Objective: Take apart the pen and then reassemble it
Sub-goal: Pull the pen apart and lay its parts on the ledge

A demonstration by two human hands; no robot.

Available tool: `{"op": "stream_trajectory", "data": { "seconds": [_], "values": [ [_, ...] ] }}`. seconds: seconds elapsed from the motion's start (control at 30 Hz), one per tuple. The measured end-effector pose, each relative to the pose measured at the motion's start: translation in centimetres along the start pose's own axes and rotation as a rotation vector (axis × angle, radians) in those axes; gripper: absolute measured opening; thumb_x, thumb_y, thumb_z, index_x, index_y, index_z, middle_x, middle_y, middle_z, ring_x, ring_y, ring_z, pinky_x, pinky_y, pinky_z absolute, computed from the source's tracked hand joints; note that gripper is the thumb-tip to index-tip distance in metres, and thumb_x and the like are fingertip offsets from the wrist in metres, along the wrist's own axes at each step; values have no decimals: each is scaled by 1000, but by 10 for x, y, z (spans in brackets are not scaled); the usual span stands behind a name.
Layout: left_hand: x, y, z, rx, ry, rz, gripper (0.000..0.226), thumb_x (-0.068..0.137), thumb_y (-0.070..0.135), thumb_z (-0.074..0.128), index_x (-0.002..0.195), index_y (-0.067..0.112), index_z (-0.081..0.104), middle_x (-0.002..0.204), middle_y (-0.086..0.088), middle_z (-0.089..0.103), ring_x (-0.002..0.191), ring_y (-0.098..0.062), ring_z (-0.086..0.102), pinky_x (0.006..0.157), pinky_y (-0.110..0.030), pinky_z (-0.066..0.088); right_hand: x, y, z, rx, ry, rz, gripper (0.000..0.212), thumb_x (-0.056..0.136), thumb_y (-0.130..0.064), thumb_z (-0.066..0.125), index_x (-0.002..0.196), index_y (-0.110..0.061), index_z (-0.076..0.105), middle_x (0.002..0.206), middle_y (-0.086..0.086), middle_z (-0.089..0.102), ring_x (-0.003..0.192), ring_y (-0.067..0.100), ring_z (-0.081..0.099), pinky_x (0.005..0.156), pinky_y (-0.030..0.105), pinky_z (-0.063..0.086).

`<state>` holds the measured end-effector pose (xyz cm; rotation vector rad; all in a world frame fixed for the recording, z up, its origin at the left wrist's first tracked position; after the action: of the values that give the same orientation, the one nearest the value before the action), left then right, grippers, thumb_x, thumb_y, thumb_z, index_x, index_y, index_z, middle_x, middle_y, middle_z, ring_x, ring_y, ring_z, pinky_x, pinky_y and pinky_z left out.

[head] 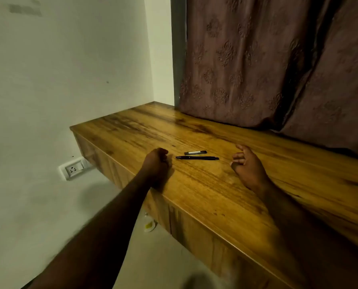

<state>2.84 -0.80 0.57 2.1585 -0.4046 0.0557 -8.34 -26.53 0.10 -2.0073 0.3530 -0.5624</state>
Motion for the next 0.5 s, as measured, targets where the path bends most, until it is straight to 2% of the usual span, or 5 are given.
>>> {"op": "stream_trajectory", "data": {
  "seconds": [0.17, 0.23, 0.33, 0.43, 0.5],
  "values": [
    [14, 5, 18, 155, 113, 46, 34, 90, 18, 66, 120, 5, 62, 91, -4, 70, 81, -16, 65, 72, -16, 49, 18, 0, 17, -334, -33, -50, 45, 87, -23, 66, 130, -13, 57, 125, 9, 60, 109, 21, 59, 97, 38, 49],
    [18, 8, 25, 192, 163, 69, 32, 91, 22, 64, 117, 5, 64, 100, -12, 72, 91, -24, 68, 86, -31, 54, 24, -1, 26, -432, -75, -91, 41, 88, -30, 65, 126, -18, 61, 121, 6, 59, 113, 23, 56, 99, 39, 47],
    [16, 14, 32, 210, 210, 77, 30, 91, 28, 61, 111, 6, 68, 97, -12, 74, 90, -25, 70, 86, -37, 57, 26, -4, 35, -565, -94, -135, 29, 90, -35, 61, 118, -28, 65, 113, 1, 58, 112, 23, 50, 96, 41, 44],
    [13, 12, 32, 125, 220, 36, 25, 87, 13, 62, 110, 5, 69, 100, -13, 74, 93, -27, 70, 87, -39, 57, 26, -7, 38, -580, -87, -151, 19, 90, -35, 60, 108, -33, 67, 108, 0, 57, 109, 23, 50, 93, 42, 45],
    [11, 8, 30, 13, 223, -23, 28, 84, 0, 62, 111, 2, 69, 104, -16, 72, 97, -27, 68, 88, -31, 56, 26, -7, 37, -570, -96, -154, 15, 90, -34, 61, 103, -33, 68, 107, 0, 58, 108, 24, 50, 92, 42, 46]
  ]
}}
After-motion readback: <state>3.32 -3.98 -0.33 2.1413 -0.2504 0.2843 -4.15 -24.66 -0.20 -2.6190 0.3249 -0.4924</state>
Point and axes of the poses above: each hand's wrist, its own x-axis towards the middle knuckle, its own z-axis out of the palm, y = z × x, the point moved 3 cm from there along x, towards the middle knuckle
